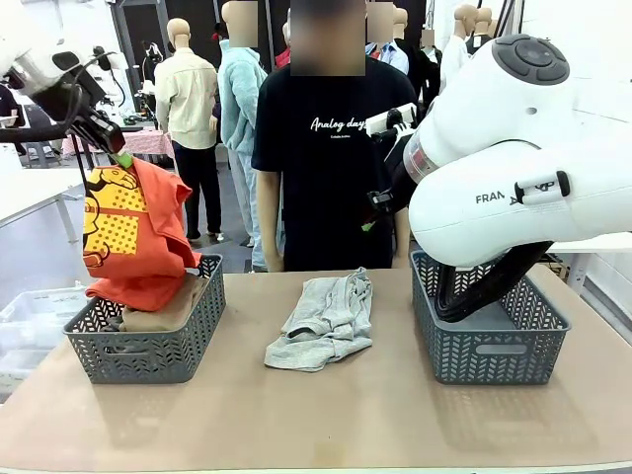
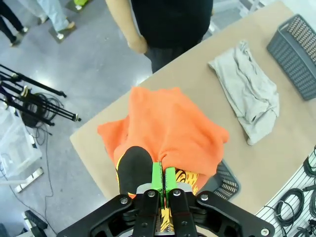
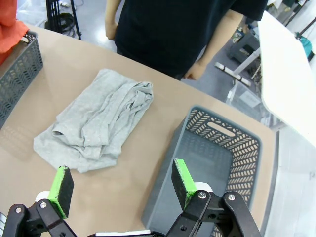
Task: Sort the tops and bottoms.
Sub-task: Sort the clothes according to human instructions.
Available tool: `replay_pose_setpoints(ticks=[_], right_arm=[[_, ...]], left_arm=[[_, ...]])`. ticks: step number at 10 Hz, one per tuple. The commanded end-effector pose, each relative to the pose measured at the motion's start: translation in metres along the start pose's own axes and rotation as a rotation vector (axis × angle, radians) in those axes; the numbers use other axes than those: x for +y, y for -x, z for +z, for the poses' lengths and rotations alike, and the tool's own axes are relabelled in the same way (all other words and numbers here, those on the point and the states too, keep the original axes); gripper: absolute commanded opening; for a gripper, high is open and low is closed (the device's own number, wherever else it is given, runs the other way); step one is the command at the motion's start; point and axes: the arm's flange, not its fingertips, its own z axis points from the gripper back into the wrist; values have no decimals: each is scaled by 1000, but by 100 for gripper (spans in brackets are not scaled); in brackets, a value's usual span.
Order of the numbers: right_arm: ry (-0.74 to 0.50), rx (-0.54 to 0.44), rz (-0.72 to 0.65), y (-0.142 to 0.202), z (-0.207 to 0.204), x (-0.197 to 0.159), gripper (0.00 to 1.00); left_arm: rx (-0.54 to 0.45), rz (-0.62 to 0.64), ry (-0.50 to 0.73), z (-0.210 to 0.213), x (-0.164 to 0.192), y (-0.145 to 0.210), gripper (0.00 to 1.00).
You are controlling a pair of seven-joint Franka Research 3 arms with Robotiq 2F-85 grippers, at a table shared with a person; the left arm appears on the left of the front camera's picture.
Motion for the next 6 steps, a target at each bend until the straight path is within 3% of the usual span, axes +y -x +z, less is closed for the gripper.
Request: replay_pose_setpoints(ticks=[1,3,5,6], right_arm=[[-8,-9,3,3,-2,0,100],[-8,-9,3,3,-2,0,100],[-8,-9,3,3,-2,0,100],[-8,-9,3,3,-2,0,100]], left_arm=[[-28,-16,-20,6,4,-5,0],[34,17,15,-19,4,2,0],[62,78,143,-76,16,22,0],[82,77,121,-99,24,32,0]])
